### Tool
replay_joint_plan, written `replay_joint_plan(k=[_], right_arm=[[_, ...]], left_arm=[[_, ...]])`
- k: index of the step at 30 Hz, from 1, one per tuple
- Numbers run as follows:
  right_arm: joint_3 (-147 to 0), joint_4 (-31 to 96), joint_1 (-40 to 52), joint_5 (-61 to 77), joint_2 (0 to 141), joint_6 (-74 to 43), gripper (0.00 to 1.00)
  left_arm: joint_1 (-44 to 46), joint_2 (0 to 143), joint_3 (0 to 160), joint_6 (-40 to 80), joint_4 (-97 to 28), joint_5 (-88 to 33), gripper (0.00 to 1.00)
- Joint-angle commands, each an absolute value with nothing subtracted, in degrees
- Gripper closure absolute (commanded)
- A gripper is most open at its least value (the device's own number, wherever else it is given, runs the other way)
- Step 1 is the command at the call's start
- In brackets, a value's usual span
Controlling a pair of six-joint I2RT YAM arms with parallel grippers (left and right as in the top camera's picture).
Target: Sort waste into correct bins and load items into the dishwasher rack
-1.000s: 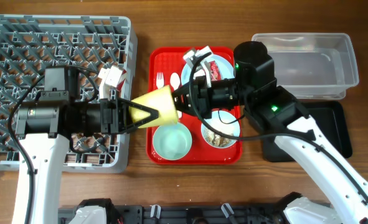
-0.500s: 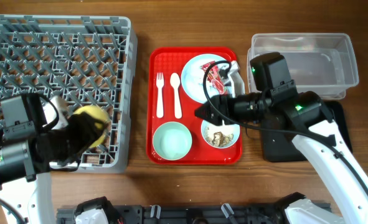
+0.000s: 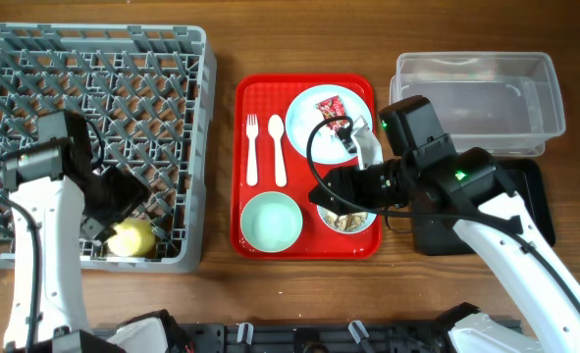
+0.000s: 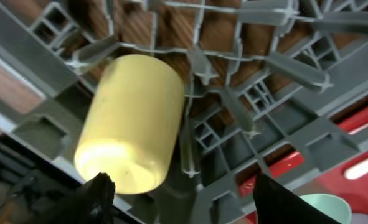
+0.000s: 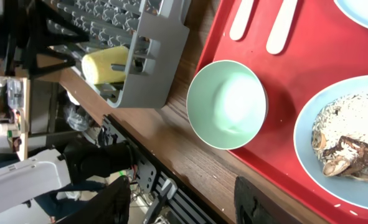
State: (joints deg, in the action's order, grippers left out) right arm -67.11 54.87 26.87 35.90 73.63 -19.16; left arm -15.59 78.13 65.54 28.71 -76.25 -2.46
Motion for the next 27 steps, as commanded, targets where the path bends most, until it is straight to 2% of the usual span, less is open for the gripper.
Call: replay_joint_plan(k=[1, 4, 7, 9, 10, 12, 14, 16, 18, 21, 24, 27], right_arm=[[-67.09, 54.92, 27.16, 34.46, 72.9, -18.24, 0.46], [-67.09, 54.83, 27.16, 34.24, 72.9, -18.2, 0.45], [-67.09, 52.53, 28.38, 32.14, 72.9, -21.23, 0.46], [-67.07, 52.8, 34.57, 21.65, 72.9, -25.71, 0.45], [-67.05, 53.32, 41.1, 10.13, 73.23, -32.95, 0.45], [-67.05, 54.48, 48.34, -2.31, 74.94, -42.59, 0.43], [-67.05, 53.6, 49.54, -6.55, 77.1, -46.59, 0.42], [-67.07, 50.26, 47.37, -6.87, 78.74, -41.63, 0.42], [-70.59, 49.32, 41.5, -5.67, 81.69, -30.68, 0.37], [-81.17, 49.8, 30.3, 4.99, 91.83, -19.33, 0.37], [-87.68, 44.69, 28.05, 7.7, 106.19, -11.81, 0.36], [-88.68, 37.17, 28.05, 5.89, 115.87, -11.86, 0.39]], left_arm=[[-15.94, 78.32, 64.93, 27.46, -75.2, -7.11, 0.28], [-15.86, 75.53, 66.59, 26.76, -76.09, -9.39, 0.23], [-11.46, 66.46, 69.82, 16.78, -76.49, -17.19, 0.19], [-6.37, 59.77, 69.89, 13.39, -75.75, -17.54, 0.15], [-2.94, 55.79, 69.89, 12.38, -75.7, -17.34, 0.14], [1.28, 50.76, 69.87, 12.38, -75.81, -17.34, 0.08], [4.25, 48.38, 69.87, 12.47, -78.11, -17.58, 0.07], [5.45, 48.14, 69.87, 12.91, -79.77, -17.61, 0.07], [5.69, 48.14, 69.87, 13.28, -79.85, -19.94, 0.07], [5.69, 48.16, 69.87, 14.17, -77.54, -21.74, 0.05], [5.69, 48.16, 69.87, 14.37, -76.44, -22.06, 0.0], [5.69, 48.16, 69.87, 14.37, -76.58, -22.06, 0.0]])
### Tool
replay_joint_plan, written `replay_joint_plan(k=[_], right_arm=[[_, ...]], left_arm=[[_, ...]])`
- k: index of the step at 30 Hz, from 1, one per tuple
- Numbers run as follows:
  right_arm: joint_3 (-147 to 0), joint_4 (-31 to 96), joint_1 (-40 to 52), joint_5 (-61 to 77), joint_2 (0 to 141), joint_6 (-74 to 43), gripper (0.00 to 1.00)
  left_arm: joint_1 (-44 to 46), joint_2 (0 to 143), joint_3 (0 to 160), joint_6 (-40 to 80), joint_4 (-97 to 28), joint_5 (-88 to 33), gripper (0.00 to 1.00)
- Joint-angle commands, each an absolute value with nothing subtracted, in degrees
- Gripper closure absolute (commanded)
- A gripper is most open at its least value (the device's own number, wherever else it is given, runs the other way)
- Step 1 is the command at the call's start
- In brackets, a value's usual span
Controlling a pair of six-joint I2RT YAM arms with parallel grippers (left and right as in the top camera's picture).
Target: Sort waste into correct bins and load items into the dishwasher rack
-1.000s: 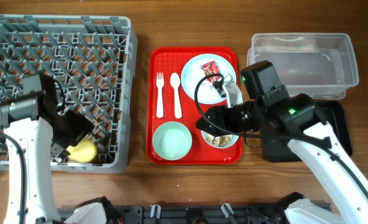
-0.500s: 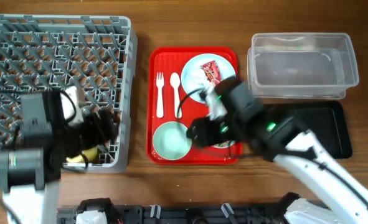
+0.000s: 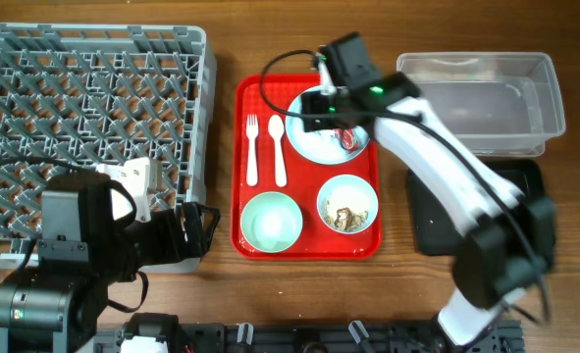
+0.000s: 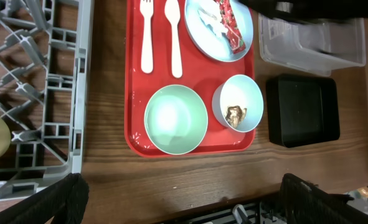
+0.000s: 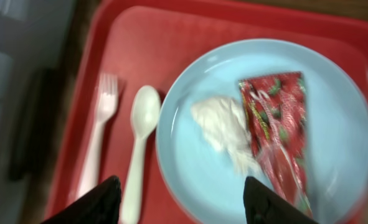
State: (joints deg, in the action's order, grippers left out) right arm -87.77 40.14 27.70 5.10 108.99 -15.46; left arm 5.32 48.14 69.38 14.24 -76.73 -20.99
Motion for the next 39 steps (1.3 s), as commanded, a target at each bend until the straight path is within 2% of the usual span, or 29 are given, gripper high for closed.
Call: replay_joint_plan(k=[1, 4, 6, 7, 9, 12, 18, 19, 20, 22, 23, 27, 31, 34, 36, 38, 39], right_arm=[[-88.66, 35.81, 28.05, 5.82, 118.19, -11.86, 0.41], [-88.66, 33.95, 28.05, 5.8, 122.72, -12.56, 0.44], [-88.6, 33.85, 28.05, 5.45, 123.35, -12.67, 0.55], [-88.62, 33.69, 28.05, 5.08, 123.35, -13.45, 0.56], [-88.92, 34.11, 28.1, 6.31, 120.57, -10.28, 0.48], [-88.92, 33.26, 27.99, 2.33, 114.5, -8.97, 0.42], [-88.53, 31.66, 27.92, -4.1, 121.71, -7.53, 0.43], [-88.53, 31.59, 27.92, -4.05, 123.42, -7.7, 0.46], [-88.53, 32.18, 27.92, -3.86, 124.68, -8.19, 0.66], [-88.6, 32.62, 27.88, -3.38, 124.16, -10.37, 0.82], [-88.62, 33.15, 27.77, -1.58, 121.86, -11.38, 0.96], [-88.62, 35.86, 26.98, 3.9, 108.42, -16.05, 0.96], [-88.62, 44.88, 19.99, -4.71, 96.47, -21.15, 0.96], [-87.83, 52.77, 12.45, -13.47, 99.48, -17.78, 0.96], [-87.09, 53.65, 8.8, -16.19, 104.2, -18.11, 0.95], [-87.09, 53.25, 6.7, -9.39, 106.39, -15.86, 0.73], [-87.11, 52.97, 6.74, -6.24, 105.71, -13.72, 0.66]], left_arm=[[5.69, 48.16, 69.87, 14.35, -76.58, -22.06, 0.0], [5.69, 48.16, 69.87, 14.35, -76.58, -22.06, 0.0], [5.69, 48.16, 69.87, 14.35, -76.58, -22.06, 0.0], [5.69, 48.16, 69.87, 14.35, -76.55, -22.06, 0.0], [5.69, 48.16, 69.87, 14.35, -76.58, -22.06, 0.0], [5.69, 48.16, 69.87, 14.35, -76.58, -22.06, 0.0], [5.69, 48.16, 69.87, 14.35, -76.58, -22.06, 0.0], [5.69, 48.16, 69.87, 14.35, -76.58, -22.06, 0.0], [5.69, 48.16, 69.87, 14.35, -76.58, -22.06, 0.0], [5.69, 48.16, 69.87, 14.35, -76.58, -22.06, 0.0], [5.69, 48.16, 69.87, 14.35, -76.58, -22.06, 0.0], [5.69, 48.16, 69.87, 14.35, -76.58, -22.06, 0.0], [5.69, 48.16, 69.87, 14.35, -76.58, -22.06, 0.0], [5.69, 48.16, 69.87, 14.35, -76.58, -22.06, 0.0], [5.67, 48.16, 69.87, 14.35, -76.58, -22.06, 0.0], [5.69, 48.16, 69.87, 14.35, -76.58, -22.06, 0.0], [5.69, 48.16, 69.87, 14.35, -76.58, -22.06, 0.0]])
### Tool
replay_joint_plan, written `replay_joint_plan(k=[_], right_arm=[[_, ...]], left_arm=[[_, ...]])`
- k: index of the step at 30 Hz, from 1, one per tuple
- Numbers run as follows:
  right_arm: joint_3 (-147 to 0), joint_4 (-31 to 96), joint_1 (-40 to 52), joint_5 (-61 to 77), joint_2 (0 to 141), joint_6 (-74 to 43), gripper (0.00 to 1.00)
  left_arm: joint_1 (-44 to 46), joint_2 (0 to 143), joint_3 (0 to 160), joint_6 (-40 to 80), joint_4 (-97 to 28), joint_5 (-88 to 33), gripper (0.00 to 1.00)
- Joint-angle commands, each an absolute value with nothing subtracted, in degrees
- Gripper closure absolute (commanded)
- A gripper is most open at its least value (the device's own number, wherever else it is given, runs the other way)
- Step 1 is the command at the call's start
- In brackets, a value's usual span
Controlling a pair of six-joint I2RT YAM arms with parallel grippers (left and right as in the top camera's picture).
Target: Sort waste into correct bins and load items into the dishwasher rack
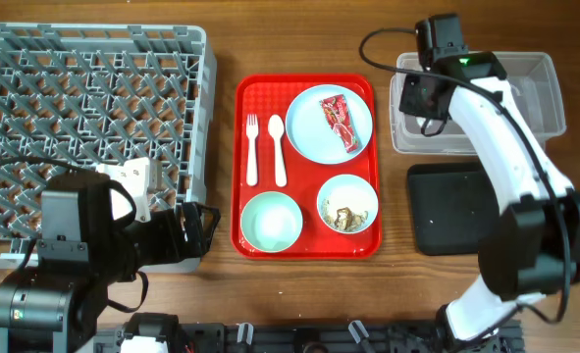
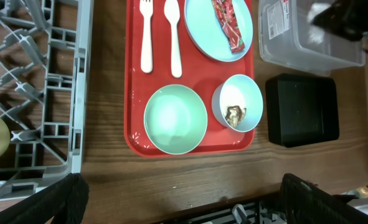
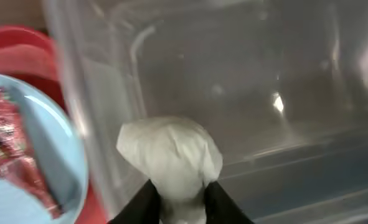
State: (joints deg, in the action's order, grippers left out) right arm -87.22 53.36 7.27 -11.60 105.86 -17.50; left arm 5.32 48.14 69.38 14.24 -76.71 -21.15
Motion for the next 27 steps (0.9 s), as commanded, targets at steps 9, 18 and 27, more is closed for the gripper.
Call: replay_joint_plan(k=[9, 18, 27], right_arm=[[-86.74, 48.23, 18.04, -9.43, 101.84, -17.72, 0.32], [-85.32, 44.51, 18.61, 0.43, 101.91, -14.81, 0.34], [-77.23, 34.24, 19.29, -2.33, 118.83, -2.57, 0.57]], left_arm=[[5.69, 48.16, 69.87, 14.35, -76.58, -22.06, 0.0], [5.69, 48.16, 69.87, 14.35, -76.58, -22.06, 0.0], [5.69, 48.16, 69.87, 14.35, -76.58, -22.06, 0.0]])
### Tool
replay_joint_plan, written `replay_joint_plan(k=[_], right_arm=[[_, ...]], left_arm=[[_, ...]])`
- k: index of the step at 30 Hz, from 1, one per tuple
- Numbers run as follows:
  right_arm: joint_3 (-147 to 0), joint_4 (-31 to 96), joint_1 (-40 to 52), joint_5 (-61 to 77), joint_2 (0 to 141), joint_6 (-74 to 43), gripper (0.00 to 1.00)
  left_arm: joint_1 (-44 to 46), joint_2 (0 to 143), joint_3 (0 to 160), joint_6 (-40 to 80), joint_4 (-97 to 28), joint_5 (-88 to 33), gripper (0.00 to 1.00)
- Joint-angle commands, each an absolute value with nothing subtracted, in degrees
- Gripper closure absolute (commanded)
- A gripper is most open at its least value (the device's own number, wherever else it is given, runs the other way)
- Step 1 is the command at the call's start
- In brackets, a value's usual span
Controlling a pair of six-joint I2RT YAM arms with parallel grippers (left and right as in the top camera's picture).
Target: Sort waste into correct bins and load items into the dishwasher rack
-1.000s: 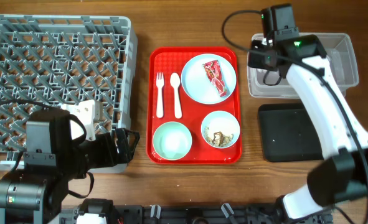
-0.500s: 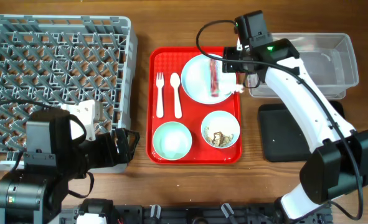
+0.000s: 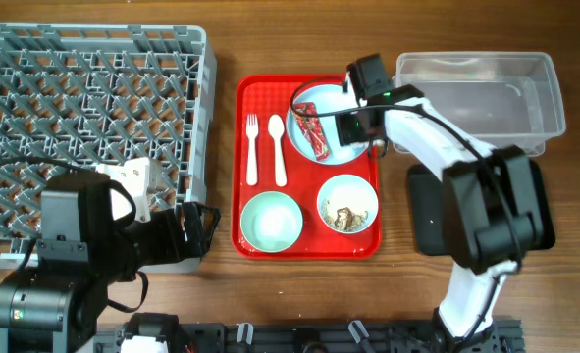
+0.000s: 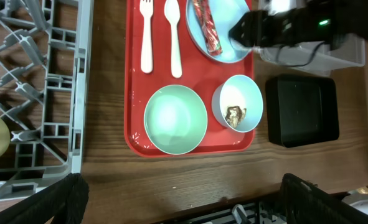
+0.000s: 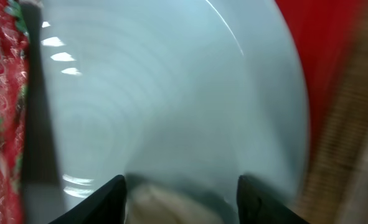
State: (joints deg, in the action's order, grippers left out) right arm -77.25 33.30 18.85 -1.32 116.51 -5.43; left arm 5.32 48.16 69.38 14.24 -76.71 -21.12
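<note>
A light blue plate [image 3: 335, 126] sits at the back right of the red tray [image 3: 245, 230]. A red wrapper [image 3: 311, 130] lies on its left side and shows at the edge of the right wrist view [image 5: 0, 93]. My right gripper [image 3: 356, 127] hovers low over the plate's right half [image 5: 171, 93], open [image 5: 184, 202], with only a blur between its fingers. My left gripper [image 4: 184, 208] is open, high above the table's front edge. A yellow cup lies in the grey rack [image 3: 93, 59].
On the tray are a white fork [image 3: 252, 149], a white spoon [image 3: 277, 149], an empty green bowl [image 3: 271, 221] and a bowl of food scraps [image 3: 348, 206]. A clear bin [image 3: 486, 98] and a black bin [image 3: 476, 211] stand to the right.
My right gripper was shut on a white tissue over the clear bin. It is now open, low over the plate. The wrapper lies further left and more tilted. The left arm is unmoved.
First my left gripper stood open at the yellow cup in the rack, the right one open over the bowls. Then the left was high over the table, the right above tissue and wrapper on the plate. The tissue then hung over the clear bin; now the right is back at the plate.
</note>
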Motion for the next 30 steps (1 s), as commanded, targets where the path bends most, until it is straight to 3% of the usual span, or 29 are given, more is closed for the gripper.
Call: replay_joint_plan(k=[1, 8, 11, 14, 15, 16, 18, 22, 24, 25, 30], right_arm=[[-77.23, 34.54, 19.27, -2.31, 118.83, -3.16, 0.68], [-77.3, 34.61, 18.9, -0.84, 104.33, -8.27, 0.9], [-77.3, 34.59, 15.29, -4.69, 97.69, -12.64, 0.89], [-77.28, 33.93, 9.78, -5.32, 97.45, -12.27, 0.83], [-77.28, 33.78, 6.85, -6.2, 99.07, -12.1, 0.75], [-77.28, 33.21, 5.17, -5.04, 100.2, -11.4, 0.25], [-77.69, 33.21, 4.47, -4.19, 99.77, -8.78, 0.13], [-78.11, 32.56, 5.52, 1.69, 91.39, -8.64, 0.15], [-78.06, 35.48, 7.81, 17.06, 89.91, -8.03, 0.29], [-77.17, 37.3, 10.57, 19.14, 90.59, -9.41, 0.31], [-72.18, 32.34, 23.29, 11.51, 101.27, -9.17, 0.31]], left_arm=[[5.69, 48.16, 69.87, 14.35, -76.58, -22.06, 0.0], [5.69, 48.16, 69.87, 14.35, -76.58, -22.06, 0.0], [5.69, 48.16, 69.87, 14.35, -76.58, -22.06, 0.0], [5.69, 48.16, 69.87, 14.35, -76.58, -22.06, 0.0], [5.69, 48.16, 69.87, 14.35, -76.58, -22.06, 0.0], [5.69, 48.16, 69.87, 14.35, -76.58, -22.06, 0.0], [5.69, 48.16, 69.87, 14.35, -76.58, -22.06, 0.0], [5.69, 48.16, 69.87, 14.35, -76.6, -22.06, 0.0], [5.69, 48.16, 69.87, 14.35, -76.58, -22.06, 0.0], [5.69, 48.16, 69.87, 14.35, -76.58, -22.06, 0.0], [5.69, 48.16, 69.87, 14.35, -76.58, -22.06, 0.0]])
